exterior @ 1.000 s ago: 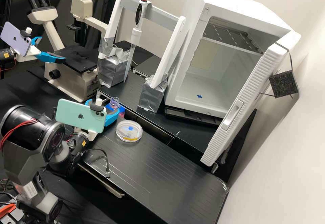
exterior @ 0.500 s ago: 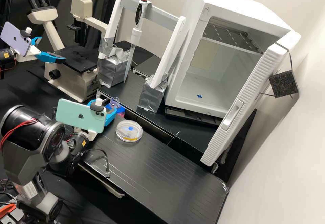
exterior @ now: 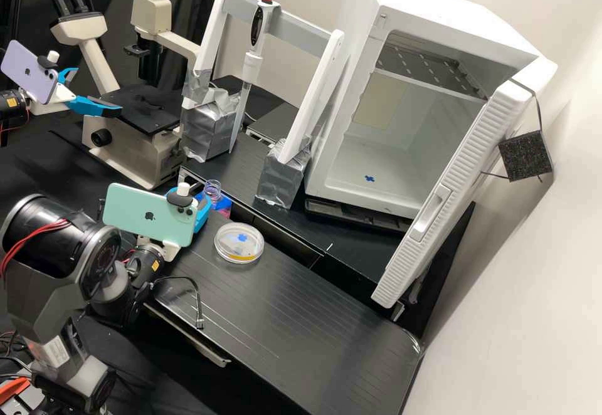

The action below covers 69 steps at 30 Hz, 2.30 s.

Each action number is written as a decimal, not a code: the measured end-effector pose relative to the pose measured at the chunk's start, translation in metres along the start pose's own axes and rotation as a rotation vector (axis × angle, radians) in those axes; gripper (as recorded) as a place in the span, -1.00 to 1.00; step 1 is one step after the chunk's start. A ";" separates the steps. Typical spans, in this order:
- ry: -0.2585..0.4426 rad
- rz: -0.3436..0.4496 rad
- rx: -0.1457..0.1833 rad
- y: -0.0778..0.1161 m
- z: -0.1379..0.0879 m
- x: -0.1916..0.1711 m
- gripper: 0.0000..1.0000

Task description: Close the bottle

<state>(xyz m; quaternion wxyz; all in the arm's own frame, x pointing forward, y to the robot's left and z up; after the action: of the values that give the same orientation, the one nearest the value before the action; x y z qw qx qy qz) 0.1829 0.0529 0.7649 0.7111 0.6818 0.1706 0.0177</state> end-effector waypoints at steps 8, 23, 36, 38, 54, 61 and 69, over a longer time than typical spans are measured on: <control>0.000 0.000 0.004 0.000 0.000 0.000 -1.00; 0.030 0.062 0.010 0.016 -0.006 -0.002 -1.00; 0.071 0.125 -0.011 0.047 -0.024 0.041 -1.00; 0.060 0.116 -0.009 0.047 -0.023 0.046 -1.00; -0.008 0.010 0.017 0.026 -0.012 0.072 -1.00; -0.012 0.017 0.018 0.026 -0.008 0.075 -1.00; -0.012 0.017 0.018 0.025 -0.008 0.074 -1.00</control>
<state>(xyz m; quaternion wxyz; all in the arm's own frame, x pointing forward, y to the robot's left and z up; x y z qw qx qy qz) 0.2557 0.0812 0.7729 0.7057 0.6898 0.1609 0.0180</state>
